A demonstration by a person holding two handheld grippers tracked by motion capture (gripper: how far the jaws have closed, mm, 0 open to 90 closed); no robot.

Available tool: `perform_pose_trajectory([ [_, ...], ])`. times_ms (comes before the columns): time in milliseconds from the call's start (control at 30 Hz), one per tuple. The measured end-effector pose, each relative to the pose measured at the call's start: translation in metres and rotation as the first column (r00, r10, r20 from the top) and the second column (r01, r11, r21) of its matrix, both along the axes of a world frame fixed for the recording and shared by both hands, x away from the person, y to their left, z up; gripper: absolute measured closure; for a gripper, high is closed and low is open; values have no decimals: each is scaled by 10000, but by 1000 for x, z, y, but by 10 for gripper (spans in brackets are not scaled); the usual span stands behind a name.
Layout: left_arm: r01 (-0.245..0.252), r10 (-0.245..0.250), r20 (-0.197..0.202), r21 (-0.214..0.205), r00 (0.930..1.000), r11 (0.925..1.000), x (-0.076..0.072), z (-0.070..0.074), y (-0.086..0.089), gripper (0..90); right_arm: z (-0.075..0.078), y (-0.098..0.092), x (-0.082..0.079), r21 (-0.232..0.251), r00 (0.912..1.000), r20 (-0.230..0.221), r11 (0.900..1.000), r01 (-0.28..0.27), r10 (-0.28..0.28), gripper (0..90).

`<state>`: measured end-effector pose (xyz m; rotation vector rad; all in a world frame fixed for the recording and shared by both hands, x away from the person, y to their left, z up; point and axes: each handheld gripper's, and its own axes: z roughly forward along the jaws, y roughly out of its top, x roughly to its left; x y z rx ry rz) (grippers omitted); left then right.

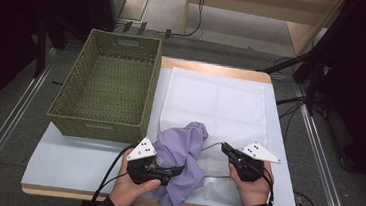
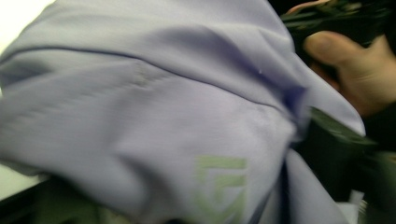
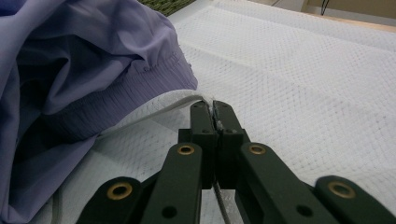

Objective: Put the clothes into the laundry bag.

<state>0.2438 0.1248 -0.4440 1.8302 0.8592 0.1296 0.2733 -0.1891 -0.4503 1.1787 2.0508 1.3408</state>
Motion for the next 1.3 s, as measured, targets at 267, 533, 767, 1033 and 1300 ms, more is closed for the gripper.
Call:
perform_pose_trajectory([
  [267, -380, 384, 123, -361, 9992, 9986, 5, 15, 11, 23, 0, 0, 0, 18, 10000, 6, 10000, -4, 4, 898],
  [533, -440, 449, -317, 288, 9985, 9986, 22, 9, -12, 101, 0, 4, 0, -8, 10000, -6, 10000, -79, 79, 898],
  [767, 113, -30, -541, 1530, 9985, 9882, 28, -4, -28, 714, -1, 6, 0, -107, 9999, -31, 9998, -155, 155, 898],
  [1033, 1730, -1706, 440, -599, 9844, 9831, 17, 23, -6, 814, -1, 3, 1, -36, 10000, -4, 10000, -49, 49, 898],
  [1300, 3516, -3179, 1830, -1978, 9303, 9150, 0, 38, -9, 813, -2, 5, 4, -36, 9999, -123, 10000, 47, -47, 899],
])
